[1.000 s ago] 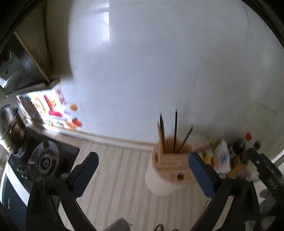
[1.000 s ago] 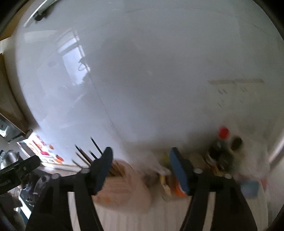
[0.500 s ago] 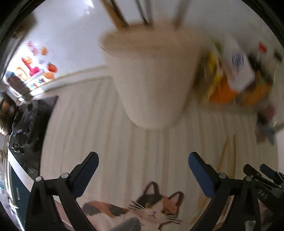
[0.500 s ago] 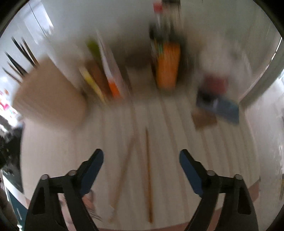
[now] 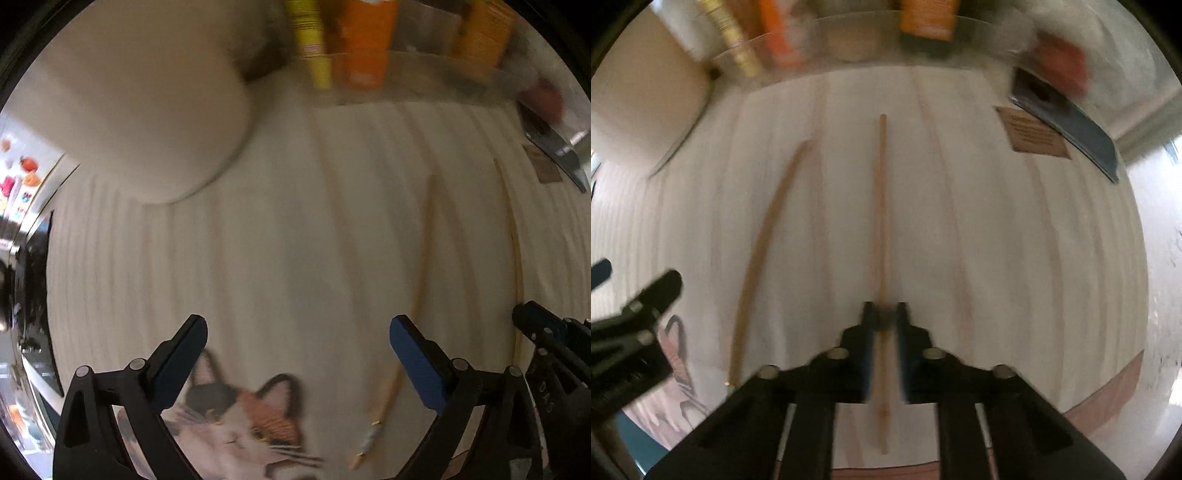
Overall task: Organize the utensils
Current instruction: 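Grasp a wooden chopstick with the left tool while the right tool grasps another wooden chopstick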
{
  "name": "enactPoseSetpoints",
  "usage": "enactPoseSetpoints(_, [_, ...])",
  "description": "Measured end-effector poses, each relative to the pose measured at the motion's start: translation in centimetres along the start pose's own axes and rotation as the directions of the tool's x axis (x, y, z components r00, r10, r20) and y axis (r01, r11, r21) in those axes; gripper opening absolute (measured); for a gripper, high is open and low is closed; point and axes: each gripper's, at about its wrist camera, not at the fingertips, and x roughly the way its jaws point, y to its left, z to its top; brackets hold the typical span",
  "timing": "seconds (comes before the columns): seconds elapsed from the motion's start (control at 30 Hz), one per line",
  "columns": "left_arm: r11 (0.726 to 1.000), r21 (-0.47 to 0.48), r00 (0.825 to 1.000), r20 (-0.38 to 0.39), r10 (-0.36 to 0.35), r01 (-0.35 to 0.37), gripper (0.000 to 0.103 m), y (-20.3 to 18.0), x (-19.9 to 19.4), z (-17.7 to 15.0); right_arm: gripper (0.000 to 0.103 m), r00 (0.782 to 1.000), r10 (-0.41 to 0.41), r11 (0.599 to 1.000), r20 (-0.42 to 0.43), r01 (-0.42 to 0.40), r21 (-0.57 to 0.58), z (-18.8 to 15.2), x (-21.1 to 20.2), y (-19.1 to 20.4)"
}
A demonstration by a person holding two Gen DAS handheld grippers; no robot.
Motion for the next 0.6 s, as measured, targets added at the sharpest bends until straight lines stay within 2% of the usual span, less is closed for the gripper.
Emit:
enactPoseSetpoints(0.13, [0.998, 0.058, 0.999, -0.017, -0.039, 0.04, 0.071, -2.7, 0.3, 0.6, 0.008, 1.0, 0.002, 0.999, -0.014, -0.001, 0.046, -0.5, 0.0, -2.9])
enactPoseSetpoints(0.17, [0.997, 0.068, 0.999, -0.02, -0.044, 0.045, 0.069, -3.2, 0.4, 0.7, 0.008, 1.0, 0.001, 0.999, -0.017, 0.0, 0.054, -0.7, 0.0, -3.8])
enactPoseSetpoints(0.23, [0.994, 0.094, 0.998, -0.026, -0.056, 0.058, 0.054, -4.3, 0.7, 0.9, 0.008, 1.0, -0.002, 0.998, -0.019, 0.004, 0.064, -1.0, -0.1, -5.2])
enactPoseSetpoints(0.27, [0.993, 0.101, 0.998, -0.029, -0.058, 0.061, 0.053, -4.6, 0.8, 0.9, 0.008, 1.0, -0.003, 0.998, -0.019, 0.004, 0.069, -1.3, 0.0, -5.8])
enactPoseSetpoints(0.37, [0.99, 0.123, 0.997, -0.005, -0.071, 0.071, 0.038, -5.4, 0.2, 0.9, 0.008, 1.0, -0.006, 0.996, -0.023, 0.008, 0.092, -1.9, 0.0, -7.4])
enactPoseSetpoints(0.43, [0.985, 0.133, 0.994, -0.008, -0.107, 0.107, 0.011, -5.8, -0.2, 1.0, 0.008, 1.0, -0.006, 0.995, -0.025, 0.008, 0.104, -2.3, -0.2, -8.3])
enactPoseSetpoints(0.47, [0.985, 0.138, 0.994, -0.008, -0.106, 0.106, 0.004, -6.0, -0.3, 1.0, 0.008, 1.0, -0.006, 0.994, -0.024, 0.008, 0.113, -2.7, -0.2, -8.8])
enactPoseSetpoints(0.6, [0.986, 0.142, 0.996, -0.002, -0.092, 0.091, 0.005, -5.4, -0.6, 0.4, 0.008, 1.0, -0.014, 0.991, -0.018, 0.016, 0.131, -3.8, -0.1, -9.5])
